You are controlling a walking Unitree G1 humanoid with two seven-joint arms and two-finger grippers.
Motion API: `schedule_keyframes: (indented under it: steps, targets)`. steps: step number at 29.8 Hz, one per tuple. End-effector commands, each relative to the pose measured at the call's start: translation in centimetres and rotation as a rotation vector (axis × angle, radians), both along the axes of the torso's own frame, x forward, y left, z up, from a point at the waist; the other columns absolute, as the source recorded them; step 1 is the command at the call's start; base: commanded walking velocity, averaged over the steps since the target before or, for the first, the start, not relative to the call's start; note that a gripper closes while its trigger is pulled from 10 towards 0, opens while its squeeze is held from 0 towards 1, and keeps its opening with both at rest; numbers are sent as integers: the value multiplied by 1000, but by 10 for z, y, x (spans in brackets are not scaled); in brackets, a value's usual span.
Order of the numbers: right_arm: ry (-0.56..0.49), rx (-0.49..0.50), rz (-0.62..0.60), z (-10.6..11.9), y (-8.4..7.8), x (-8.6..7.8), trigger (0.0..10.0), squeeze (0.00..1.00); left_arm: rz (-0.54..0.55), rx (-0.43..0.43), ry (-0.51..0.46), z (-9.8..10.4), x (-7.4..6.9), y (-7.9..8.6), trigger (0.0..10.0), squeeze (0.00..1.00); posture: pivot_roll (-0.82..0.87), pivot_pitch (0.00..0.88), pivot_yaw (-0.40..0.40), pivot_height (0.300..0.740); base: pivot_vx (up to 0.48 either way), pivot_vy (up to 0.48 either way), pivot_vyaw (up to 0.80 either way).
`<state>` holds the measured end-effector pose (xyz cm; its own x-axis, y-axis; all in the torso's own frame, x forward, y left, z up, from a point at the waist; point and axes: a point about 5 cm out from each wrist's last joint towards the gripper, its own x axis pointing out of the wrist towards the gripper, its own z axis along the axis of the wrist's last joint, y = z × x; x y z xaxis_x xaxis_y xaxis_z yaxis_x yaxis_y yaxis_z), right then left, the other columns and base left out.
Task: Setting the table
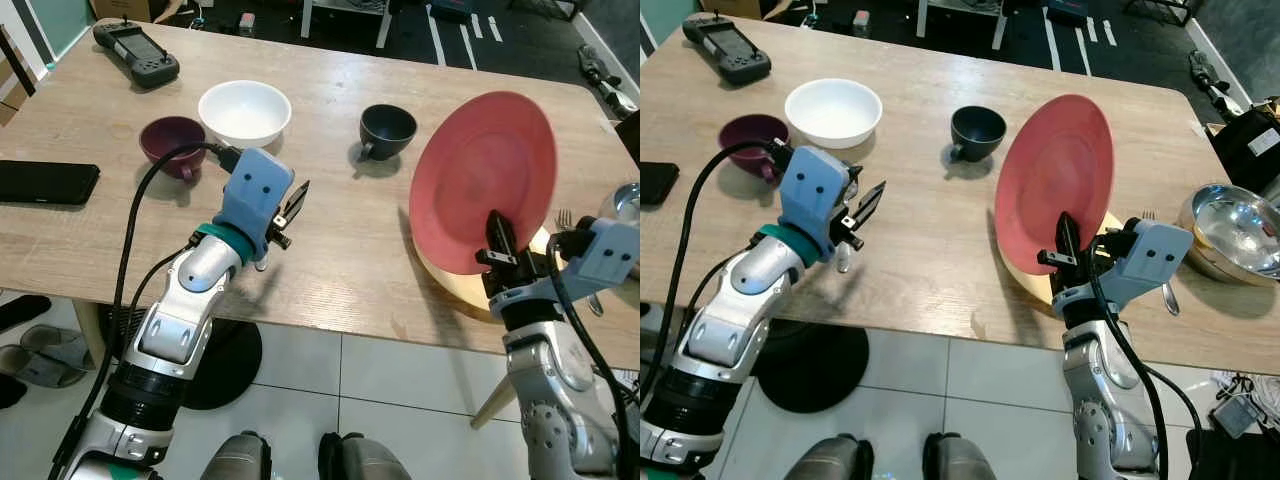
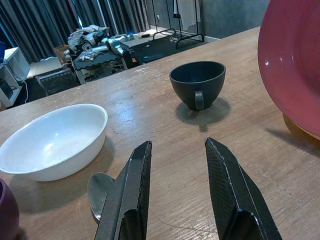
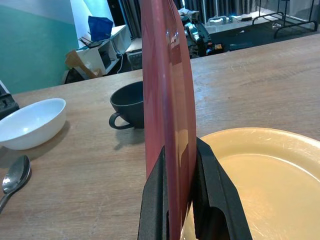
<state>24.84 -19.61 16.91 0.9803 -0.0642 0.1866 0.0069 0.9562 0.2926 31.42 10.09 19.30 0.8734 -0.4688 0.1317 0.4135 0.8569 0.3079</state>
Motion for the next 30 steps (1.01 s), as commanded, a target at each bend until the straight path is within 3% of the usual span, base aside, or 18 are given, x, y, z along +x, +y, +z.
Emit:
schedule_keyframes:
  steps: [1, 30]
  targets:
    - [-6, -6, -22, -1, -5, -1, 10000, 0, -2, 0, 10, -3, -1, 0, 10000, 0, 32, 49, -16, 740, -319, 0, 0]
    - [-17, -10, -5, 1, -2, -1, 10000, 0, -16, 2, 2, -3, 0, -3, 10000, 0, 28, 41, -13, 740, -319, 0, 0]
